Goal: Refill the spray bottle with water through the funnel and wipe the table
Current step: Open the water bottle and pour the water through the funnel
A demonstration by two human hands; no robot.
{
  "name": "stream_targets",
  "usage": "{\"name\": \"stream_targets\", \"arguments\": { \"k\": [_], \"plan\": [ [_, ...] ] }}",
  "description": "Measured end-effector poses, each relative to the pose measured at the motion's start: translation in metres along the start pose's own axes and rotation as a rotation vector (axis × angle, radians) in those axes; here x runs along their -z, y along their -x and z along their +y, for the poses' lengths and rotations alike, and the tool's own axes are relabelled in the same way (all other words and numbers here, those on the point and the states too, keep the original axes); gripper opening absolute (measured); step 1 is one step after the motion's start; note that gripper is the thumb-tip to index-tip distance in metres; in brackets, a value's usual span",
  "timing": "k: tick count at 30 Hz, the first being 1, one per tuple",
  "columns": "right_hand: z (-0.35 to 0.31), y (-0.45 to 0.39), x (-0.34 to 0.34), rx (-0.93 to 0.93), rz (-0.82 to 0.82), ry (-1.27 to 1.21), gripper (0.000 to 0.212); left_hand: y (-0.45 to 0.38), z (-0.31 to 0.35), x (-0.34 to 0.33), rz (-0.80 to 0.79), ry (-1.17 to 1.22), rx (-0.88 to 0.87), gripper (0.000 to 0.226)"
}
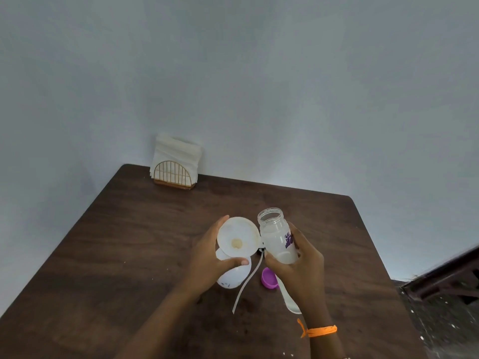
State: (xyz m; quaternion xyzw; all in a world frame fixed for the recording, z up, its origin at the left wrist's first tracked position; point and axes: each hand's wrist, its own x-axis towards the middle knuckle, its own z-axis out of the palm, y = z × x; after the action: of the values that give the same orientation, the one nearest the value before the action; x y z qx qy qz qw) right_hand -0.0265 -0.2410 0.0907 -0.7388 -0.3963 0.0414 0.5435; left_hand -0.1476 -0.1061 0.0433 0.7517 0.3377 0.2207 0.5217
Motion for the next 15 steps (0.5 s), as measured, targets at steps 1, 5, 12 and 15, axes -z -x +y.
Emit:
{"name": "stream_targets", "arguments": {
  "k": [1,5,12,15],
  "plan": [
    [0.001,0.002,-0.001,-0.005,-0.011,0.004,0.056,0.000,0.000,0.001,0.011,-0.012,0.000,0.100],
    [0.009,0.007,-0.004,-0.014,-0.038,0.038,0.057,0.002,0.003,0.001,0.059,-0.045,-0.019,0.094],
    [0.021,0.005,0.000,0.016,-0.060,0.204,0.065,0.001,0.003,0.000,0.084,-0.085,-0.012,0.098],
    [0.025,0.002,0.002,0.049,-0.084,0.274,0.067,0.001,0.004,-0.001,0.089,-0.093,-0.009,0.096]
  ]
}}
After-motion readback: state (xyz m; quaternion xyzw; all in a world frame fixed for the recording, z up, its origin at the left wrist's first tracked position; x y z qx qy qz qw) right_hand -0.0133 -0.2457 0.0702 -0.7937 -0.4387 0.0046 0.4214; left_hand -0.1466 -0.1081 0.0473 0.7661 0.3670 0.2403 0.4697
